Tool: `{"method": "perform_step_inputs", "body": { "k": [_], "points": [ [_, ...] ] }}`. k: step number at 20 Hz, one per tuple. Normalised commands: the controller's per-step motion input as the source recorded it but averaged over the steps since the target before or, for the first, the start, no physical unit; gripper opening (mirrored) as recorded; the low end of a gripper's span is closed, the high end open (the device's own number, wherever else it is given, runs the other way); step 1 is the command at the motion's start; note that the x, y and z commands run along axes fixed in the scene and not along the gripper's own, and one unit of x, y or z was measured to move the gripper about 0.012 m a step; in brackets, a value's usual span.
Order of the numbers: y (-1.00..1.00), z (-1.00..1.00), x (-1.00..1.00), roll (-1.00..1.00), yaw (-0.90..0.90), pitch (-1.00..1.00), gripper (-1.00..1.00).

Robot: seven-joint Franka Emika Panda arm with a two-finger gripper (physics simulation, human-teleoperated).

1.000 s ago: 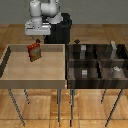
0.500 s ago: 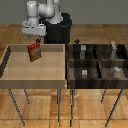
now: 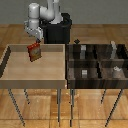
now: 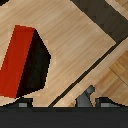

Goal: Place the box of cereal into the appropriate compartment.

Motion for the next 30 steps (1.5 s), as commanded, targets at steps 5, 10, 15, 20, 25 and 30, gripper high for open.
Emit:
{"method": "perform_step_inputs", "body": {
  "k": [5,10,15,20,25,30],
  "points": [
    [0.00,0.00,0.00,0.00,0.00,0.00,1.00],
    [0.00,0.60,0.00,0.00,0.00,0.00,1.00],
    [0.40,0.00,0.00,0.00,0.00,0.00,1.00],
    [-0.20,0.00,0.00,0.00,0.00,0.00,1.00],
    [0.00,0.00,0.60,0.00,0.00,0.00,1.00],
    [-0.20,0.00,0.00,0.00,0.00,0.00,1.00]
  ]
}}
